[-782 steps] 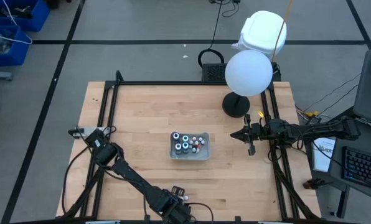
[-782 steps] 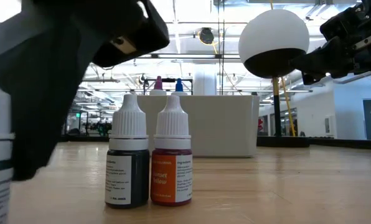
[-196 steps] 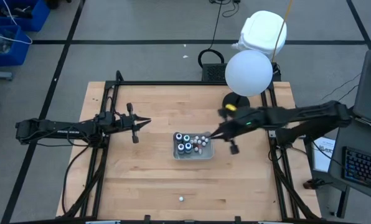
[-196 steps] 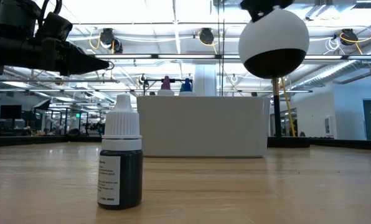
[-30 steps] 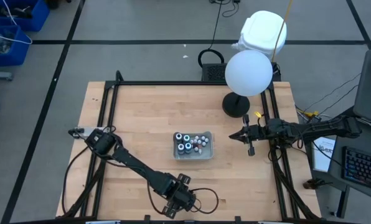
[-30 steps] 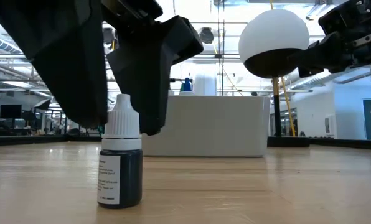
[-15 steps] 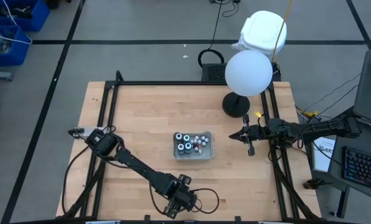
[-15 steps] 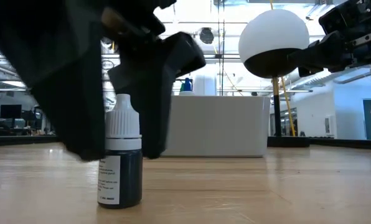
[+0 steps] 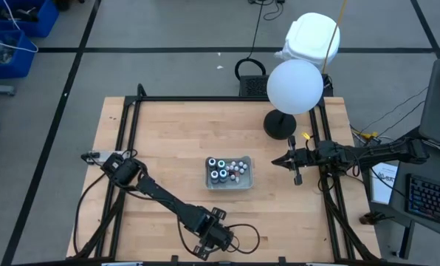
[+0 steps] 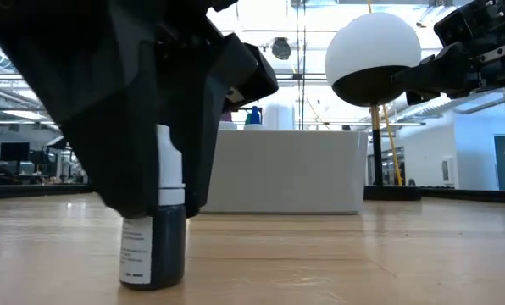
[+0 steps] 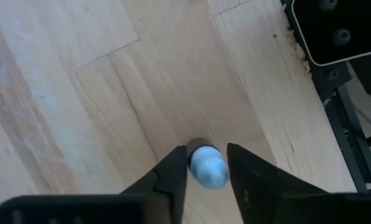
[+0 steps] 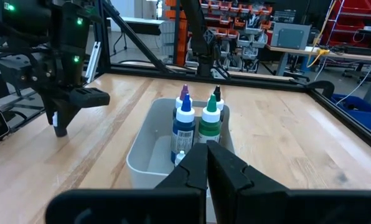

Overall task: Pick & Place food coloring
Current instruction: Put the small blue food coloring bottle into the gray bin

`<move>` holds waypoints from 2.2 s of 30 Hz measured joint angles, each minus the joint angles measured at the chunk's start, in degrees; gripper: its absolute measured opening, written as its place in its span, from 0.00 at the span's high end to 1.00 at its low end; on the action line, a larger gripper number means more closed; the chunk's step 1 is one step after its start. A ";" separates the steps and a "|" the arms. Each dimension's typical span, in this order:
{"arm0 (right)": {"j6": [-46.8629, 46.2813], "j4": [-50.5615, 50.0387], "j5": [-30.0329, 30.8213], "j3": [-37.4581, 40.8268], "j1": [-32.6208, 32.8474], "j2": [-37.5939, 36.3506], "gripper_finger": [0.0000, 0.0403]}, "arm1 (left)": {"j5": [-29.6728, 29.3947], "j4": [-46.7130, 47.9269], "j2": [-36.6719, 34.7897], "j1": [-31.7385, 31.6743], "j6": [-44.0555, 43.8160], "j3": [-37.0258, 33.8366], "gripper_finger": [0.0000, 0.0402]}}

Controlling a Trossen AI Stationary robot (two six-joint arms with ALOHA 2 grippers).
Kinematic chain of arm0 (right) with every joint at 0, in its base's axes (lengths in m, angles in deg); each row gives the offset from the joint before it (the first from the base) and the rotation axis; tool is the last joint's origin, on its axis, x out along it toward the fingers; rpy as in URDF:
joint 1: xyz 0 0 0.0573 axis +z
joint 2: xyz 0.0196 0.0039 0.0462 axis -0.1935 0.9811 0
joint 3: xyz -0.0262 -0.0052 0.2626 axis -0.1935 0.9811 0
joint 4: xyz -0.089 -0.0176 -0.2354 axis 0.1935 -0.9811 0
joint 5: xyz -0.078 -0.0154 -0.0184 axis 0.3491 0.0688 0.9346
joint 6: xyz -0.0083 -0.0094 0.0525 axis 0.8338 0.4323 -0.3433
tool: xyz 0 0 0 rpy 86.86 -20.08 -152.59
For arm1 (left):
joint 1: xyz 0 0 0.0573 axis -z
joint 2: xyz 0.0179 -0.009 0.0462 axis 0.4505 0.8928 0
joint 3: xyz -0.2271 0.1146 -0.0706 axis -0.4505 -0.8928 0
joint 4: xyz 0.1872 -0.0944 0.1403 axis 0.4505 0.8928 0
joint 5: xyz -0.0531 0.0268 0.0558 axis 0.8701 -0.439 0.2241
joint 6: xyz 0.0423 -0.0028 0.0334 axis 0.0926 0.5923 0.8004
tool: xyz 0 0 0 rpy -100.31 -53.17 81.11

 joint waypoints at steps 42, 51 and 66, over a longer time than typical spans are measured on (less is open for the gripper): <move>-0.07 0.44 -0.02 0.68 0.00 0.09 1.00 | -17.59 13.14 -32.99 -3.10 7.42 -1.08 0.83; -0.70 0.42 -0.02 0.68 -0.02 0.07 1.00 | -17.07 -5.15 -48.79 -5.44 4.05 -26.12 0.83; -1.55 0.75 -0.02 0.68 -0.01 0.09 1.00 | -16.55 -33.59 -68.69 -9.37 -3.56 -60.26 0.83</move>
